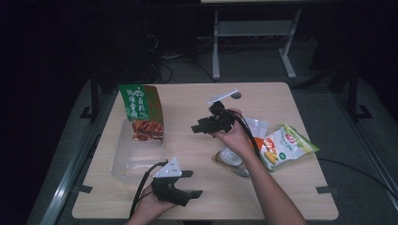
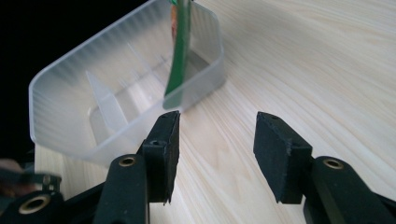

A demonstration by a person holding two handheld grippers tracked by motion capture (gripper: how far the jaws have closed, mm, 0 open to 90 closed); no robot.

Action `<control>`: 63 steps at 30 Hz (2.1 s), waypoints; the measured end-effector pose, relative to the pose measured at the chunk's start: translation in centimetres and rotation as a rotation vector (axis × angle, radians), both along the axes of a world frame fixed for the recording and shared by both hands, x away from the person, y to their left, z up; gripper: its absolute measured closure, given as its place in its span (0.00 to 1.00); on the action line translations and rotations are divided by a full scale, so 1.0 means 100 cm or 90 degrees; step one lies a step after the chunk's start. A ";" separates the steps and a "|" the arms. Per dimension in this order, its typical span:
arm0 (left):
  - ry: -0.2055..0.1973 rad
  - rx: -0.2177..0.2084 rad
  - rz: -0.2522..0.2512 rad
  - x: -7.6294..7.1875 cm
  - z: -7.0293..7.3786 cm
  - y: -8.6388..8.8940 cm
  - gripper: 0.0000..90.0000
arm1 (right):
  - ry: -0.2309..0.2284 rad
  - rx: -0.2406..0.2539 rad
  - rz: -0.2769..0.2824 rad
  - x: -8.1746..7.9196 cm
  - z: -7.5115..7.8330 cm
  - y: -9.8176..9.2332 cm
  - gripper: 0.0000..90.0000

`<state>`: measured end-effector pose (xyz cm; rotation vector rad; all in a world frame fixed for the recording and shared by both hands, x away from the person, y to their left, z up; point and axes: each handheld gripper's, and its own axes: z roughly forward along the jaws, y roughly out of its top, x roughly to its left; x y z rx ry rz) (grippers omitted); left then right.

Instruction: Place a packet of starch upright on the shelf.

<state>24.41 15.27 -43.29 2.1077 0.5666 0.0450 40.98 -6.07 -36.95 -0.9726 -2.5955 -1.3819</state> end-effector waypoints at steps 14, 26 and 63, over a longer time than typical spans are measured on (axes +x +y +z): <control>-0.015 0.008 0.005 -0.002 -0.001 0.000 0.26 | 0.022 -0.021 -0.045 -0.048 -0.020 -0.054 0.47; -0.017 0.019 0.005 -0.004 -0.002 -0.003 0.25 | 0.030 -0.010 -0.073 -0.081 -0.036 -0.086 0.45; -0.030 0.036 -0.011 -0.006 -0.006 -0.007 0.24 | 0.004 -0.028 -0.243 -0.097 -0.039 -0.169 0.45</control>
